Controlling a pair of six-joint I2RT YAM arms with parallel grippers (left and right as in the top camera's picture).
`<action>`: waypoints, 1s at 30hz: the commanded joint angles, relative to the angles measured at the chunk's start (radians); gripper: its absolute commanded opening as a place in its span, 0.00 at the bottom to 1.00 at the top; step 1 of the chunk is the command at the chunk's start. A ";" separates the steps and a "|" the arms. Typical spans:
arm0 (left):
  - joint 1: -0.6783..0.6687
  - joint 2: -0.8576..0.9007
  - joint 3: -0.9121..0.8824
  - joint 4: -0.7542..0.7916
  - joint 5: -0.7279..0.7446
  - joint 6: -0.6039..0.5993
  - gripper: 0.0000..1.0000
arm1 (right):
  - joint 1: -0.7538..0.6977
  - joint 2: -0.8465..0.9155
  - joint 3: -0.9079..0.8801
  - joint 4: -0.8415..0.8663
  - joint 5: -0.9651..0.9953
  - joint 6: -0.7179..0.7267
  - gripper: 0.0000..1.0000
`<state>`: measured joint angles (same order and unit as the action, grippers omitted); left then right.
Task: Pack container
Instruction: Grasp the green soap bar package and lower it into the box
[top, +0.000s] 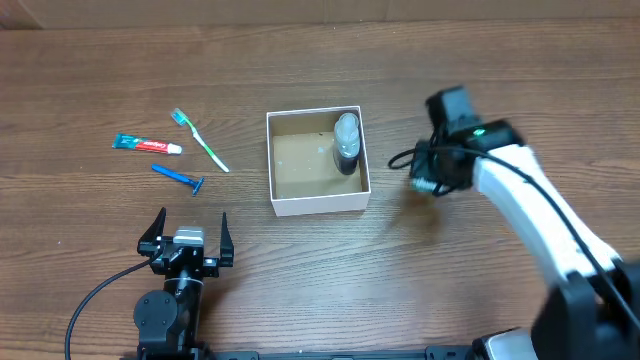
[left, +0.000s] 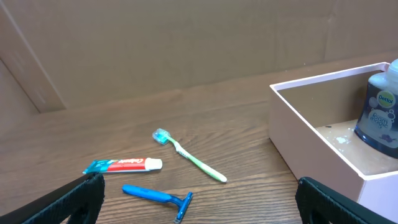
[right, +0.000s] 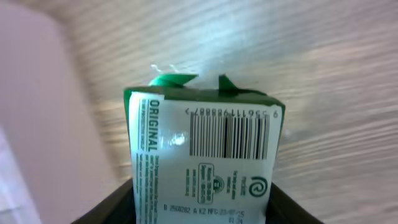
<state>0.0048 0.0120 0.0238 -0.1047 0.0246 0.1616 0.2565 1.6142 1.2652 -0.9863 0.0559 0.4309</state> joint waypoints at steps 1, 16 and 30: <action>0.008 -0.008 -0.006 0.002 -0.006 0.015 1.00 | 0.007 -0.120 0.177 -0.089 0.025 -0.018 0.52; 0.008 -0.008 -0.006 0.002 -0.006 0.015 1.00 | 0.513 -0.174 0.312 0.115 0.049 -0.002 0.52; 0.008 -0.008 -0.006 0.002 -0.006 0.015 1.00 | 0.562 0.294 0.312 0.334 0.160 -0.025 0.52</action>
<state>0.0048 0.0120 0.0238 -0.1047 0.0246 0.1612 0.8188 1.8935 1.5578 -0.6933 0.1768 0.4370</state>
